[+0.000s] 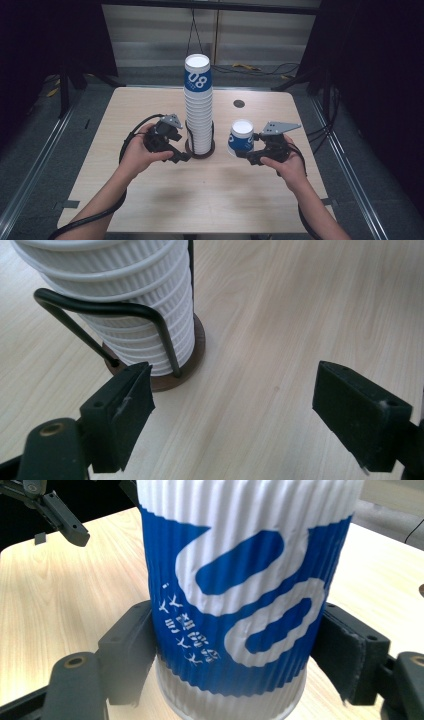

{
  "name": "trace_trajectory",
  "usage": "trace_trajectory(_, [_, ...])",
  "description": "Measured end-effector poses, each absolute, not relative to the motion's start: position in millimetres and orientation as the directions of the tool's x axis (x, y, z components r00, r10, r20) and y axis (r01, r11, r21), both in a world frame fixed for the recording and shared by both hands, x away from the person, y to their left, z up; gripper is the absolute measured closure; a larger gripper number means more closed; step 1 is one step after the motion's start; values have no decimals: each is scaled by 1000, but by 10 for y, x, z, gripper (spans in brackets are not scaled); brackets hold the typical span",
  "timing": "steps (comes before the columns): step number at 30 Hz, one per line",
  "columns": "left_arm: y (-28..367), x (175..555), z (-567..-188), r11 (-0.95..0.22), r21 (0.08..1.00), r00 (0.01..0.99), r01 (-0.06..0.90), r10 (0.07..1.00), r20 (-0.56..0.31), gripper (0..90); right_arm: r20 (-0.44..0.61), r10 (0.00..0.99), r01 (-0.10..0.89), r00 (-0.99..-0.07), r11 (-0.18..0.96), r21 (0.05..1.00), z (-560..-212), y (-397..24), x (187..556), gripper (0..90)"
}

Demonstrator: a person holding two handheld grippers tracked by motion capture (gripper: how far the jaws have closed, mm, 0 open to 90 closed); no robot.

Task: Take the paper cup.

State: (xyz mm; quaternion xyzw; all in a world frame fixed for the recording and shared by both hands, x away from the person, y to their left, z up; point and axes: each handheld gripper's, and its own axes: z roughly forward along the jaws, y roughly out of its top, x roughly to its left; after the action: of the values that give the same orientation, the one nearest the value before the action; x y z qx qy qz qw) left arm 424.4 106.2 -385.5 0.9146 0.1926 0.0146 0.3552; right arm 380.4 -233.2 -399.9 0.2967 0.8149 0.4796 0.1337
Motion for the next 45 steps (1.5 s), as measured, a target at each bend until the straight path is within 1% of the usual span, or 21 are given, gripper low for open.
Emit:
trace_trajectory(9, [1015,4215,-3903,-677,654,929,338,350,-119,163,69,590,356,-805,386,851,-4080,-2282,3780,231])
trace_trajectory(28, [1000,4150,-4126,-662,666,931,344,332,-151,163,41,510,354,-859,535,767,-4132,-2165,3752,234])
trace_trajectory(43, [1001,4097,-4288,-635,685,928,357,328,-180,162,19,468,341,-883,616,710,-4120,-2088,3762,234])
trace_trajectory(44, [1006,4101,-4300,-646,680,932,346,317,-174,162,15,463,338,-886,624,705,-4123,-2083,3766,234])
trace_trajectory(45, [999,4091,-4319,-637,683,928,358,325,-183,162,15,462,340,-887,629,699,-4126,-2074,3767,234])
